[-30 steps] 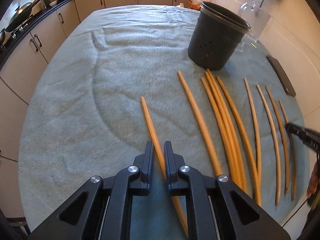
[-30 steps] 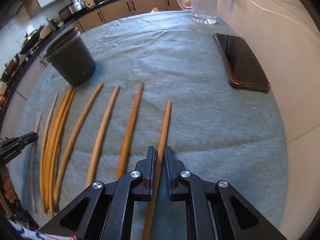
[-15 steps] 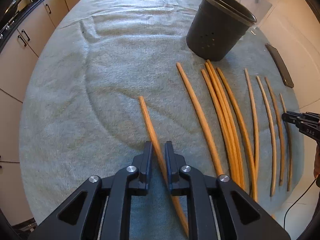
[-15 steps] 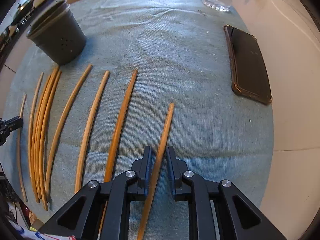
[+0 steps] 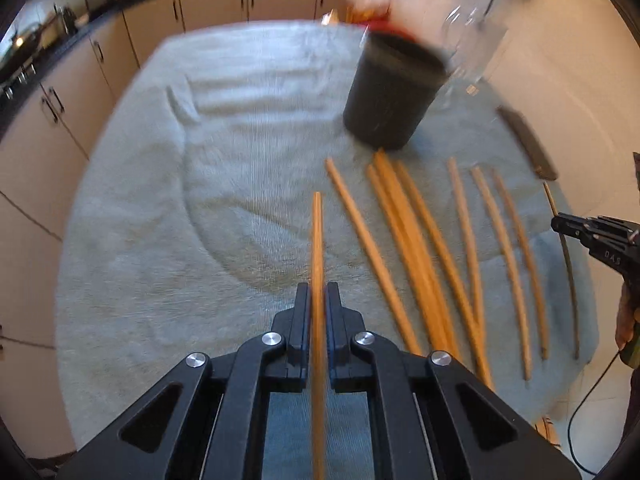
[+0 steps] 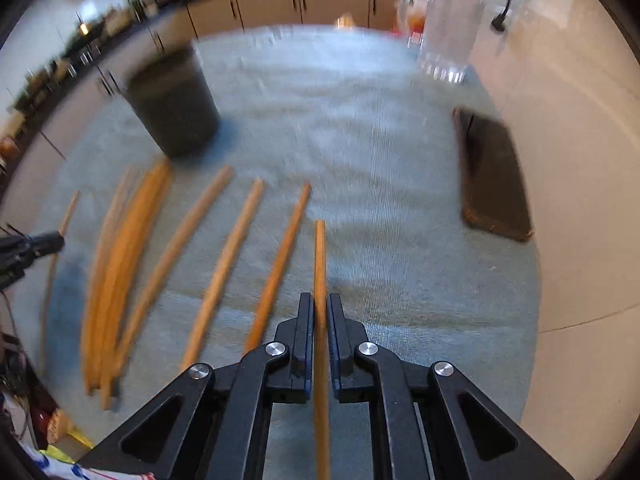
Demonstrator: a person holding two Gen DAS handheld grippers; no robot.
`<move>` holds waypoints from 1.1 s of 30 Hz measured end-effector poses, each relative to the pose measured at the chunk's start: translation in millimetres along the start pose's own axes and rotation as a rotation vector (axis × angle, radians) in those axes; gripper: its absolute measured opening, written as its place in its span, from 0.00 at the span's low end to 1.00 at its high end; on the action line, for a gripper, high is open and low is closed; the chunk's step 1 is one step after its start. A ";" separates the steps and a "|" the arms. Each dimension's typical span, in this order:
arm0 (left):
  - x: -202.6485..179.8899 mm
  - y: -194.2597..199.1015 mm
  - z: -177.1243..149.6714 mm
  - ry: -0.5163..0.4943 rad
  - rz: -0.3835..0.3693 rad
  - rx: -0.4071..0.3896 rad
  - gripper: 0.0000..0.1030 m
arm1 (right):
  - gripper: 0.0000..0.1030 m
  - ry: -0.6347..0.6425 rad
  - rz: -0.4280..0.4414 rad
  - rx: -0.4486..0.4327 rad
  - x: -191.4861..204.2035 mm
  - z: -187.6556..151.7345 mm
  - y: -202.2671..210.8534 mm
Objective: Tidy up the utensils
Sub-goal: 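Lift the chopsticks upright and carry both grippers over the black holder cup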
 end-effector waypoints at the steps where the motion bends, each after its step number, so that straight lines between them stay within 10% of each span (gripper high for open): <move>1: -3.5 11.1 -1.3 -0.007 -0.014 -0.033 0.06 | 0.06 -0.009 0.011 -0.029 0.9 0.8 9.8; 11: -24.6 104.9 -11.6 -0.079 -0.089 -0.311 0.06 | 0.06 -0.042 0.055 -0.300 26.3 9.2 97.5; 21: -33.9 157.6 -5.0 -0.065 -0.134 -0.481 0.06 | 0.07 -0.023 0.053 -0.392 44.4 20.6 129.2; 33: -42.6 173.3 79.6 0.019 -0.187 -0.597 0.06 | 0.07 -0.006 0.044 -0.541 43.5 83.5 182.3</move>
Point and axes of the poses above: each gripper's, at about its wrist camera, not at the fingertips, and y roughly against the way its jaws point, x to its left, z to its top, the point moved 7 cm from there along -y, roughly the way its jaws point, and after that the axes turned 8 degrees about y, right-handed, at the moved point
